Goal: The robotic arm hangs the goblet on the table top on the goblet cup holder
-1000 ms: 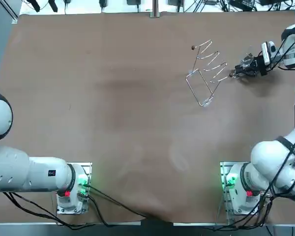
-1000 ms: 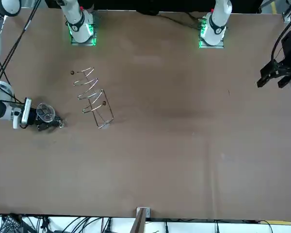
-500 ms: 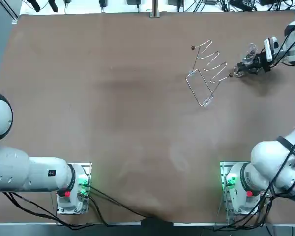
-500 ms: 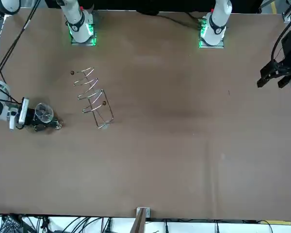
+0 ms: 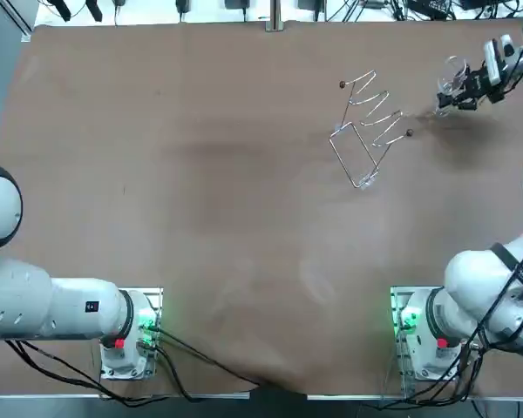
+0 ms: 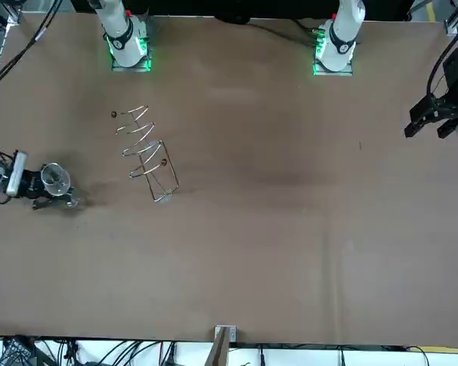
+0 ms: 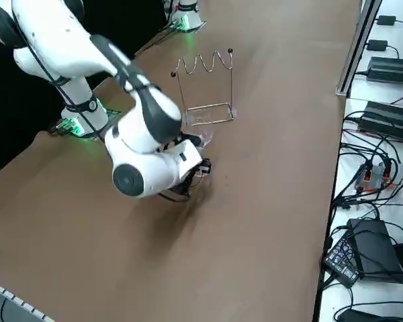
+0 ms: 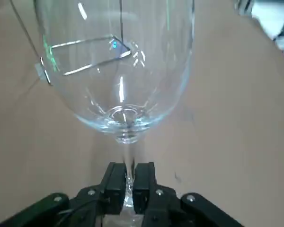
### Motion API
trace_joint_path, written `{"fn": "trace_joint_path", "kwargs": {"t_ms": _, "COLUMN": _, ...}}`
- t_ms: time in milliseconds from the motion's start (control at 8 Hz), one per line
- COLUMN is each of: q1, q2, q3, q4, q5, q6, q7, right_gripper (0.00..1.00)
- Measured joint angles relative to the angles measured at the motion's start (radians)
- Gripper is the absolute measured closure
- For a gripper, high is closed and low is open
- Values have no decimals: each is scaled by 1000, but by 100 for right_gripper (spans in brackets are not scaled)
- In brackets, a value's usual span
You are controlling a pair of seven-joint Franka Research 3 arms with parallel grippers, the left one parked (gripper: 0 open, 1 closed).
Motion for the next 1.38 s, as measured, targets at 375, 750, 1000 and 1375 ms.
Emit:
{"fn": "trace_joint_path", "kwargs": {"t_ms": 375, "q1": 19, "q2": -84, "q3": 0, "q4": 1, "q5": -141, "q6": 39, "q7": 248, "right_gripper": 88}}
{"fn": "trace_joint_path", "kwargs": {"t_ms": 750, "q1": 48, "q2": -146, "q3": 2, "q4": 11, "q5": -285, "q6": 56, "q7": 563, "right_gripper": 88}}
{"fn": "trace_joint_path", "kwargs": {"t_ms": 1000, "q1": 65, "q2": -176, "q3": 5, "q4": 12, "q5": -334, "q6": 55, "q7": 767, "right_gripper": 88}}
{"fn": "trace_joint_path", "kwargs": {"t_ms": 1375, "q1": 87, "q2": -191, "q3": 6, "q4": 13, "q5": -397, "q6": -10, "q7": 1083, "right_gripper": 88}}
